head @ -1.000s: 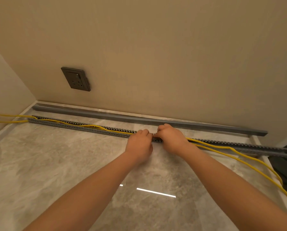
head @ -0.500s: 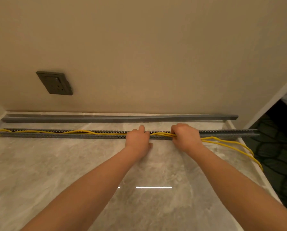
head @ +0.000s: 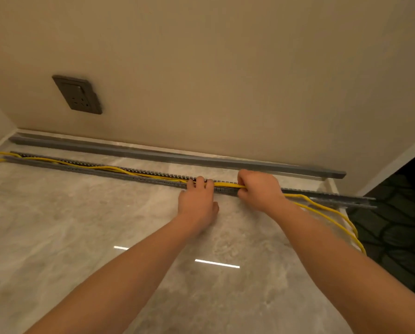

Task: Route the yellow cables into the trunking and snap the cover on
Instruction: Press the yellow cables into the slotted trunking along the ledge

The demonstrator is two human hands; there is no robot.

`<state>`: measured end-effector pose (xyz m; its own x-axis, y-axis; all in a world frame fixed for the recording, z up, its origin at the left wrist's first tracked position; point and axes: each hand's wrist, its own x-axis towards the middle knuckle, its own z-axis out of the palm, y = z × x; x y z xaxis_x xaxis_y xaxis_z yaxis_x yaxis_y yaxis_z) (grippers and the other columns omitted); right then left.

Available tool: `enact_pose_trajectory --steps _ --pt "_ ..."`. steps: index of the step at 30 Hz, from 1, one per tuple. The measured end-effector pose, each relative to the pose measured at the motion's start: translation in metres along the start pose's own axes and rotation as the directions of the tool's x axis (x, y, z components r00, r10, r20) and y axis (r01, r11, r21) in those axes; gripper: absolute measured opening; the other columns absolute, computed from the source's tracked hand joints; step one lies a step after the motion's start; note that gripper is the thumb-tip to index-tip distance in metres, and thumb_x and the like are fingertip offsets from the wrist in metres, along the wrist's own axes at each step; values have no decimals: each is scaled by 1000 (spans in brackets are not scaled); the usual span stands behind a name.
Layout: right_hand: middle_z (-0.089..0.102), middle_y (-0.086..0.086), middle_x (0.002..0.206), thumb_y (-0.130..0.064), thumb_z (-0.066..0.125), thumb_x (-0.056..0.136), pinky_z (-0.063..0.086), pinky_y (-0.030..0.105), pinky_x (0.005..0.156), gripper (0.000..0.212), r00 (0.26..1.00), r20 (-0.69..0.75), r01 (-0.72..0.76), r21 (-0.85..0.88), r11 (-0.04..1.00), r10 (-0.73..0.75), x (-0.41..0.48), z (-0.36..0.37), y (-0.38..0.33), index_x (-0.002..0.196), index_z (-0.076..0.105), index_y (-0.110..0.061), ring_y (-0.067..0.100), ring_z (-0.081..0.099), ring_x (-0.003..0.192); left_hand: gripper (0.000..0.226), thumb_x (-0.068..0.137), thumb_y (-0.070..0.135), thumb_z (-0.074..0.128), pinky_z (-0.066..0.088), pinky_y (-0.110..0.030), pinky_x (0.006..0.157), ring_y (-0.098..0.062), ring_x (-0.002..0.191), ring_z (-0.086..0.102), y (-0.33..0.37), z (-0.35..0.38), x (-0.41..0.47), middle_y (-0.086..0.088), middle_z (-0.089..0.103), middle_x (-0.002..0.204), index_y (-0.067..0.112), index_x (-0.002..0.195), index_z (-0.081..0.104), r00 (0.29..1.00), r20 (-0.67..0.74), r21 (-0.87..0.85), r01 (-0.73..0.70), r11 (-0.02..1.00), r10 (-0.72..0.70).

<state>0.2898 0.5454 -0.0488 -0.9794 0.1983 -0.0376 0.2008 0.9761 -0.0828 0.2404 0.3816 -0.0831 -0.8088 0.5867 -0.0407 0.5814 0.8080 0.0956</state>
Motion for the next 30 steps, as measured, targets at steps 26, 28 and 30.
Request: enact_pose_trajectory --steps 26,28,30 --pt "55 6 112 -15 57 91 44 33 75 21 941 149 274 191 943 -304 27 3 49 106 70 -20 29 58 99 46 87 36 50 35 -42 104 -26 131 35 52 4 6 -7 40 136 17 129 49 961 1 89 274 958 -275" --pt "52 6 113 -15 57 91 45 35 75 20 941 141 280 191 941 -309 28 4 49 105 71 -20 30 58 98 39 86 30 50 35 -38 100 -26 121 44 58 5 5 -6 45 129 15 121 58 982 -119 75 153 985 -143" --pt "52 5 109 -14 56 91 45 34 72 20 942 144 269 221 937 -304 29 4 51 103 71 -21 28 58 96 38 86 23 48 40 -34 88 -25 111 51 70 8 4 -3 53 119 15 121 61 986 -163 -19 37 999 -40"
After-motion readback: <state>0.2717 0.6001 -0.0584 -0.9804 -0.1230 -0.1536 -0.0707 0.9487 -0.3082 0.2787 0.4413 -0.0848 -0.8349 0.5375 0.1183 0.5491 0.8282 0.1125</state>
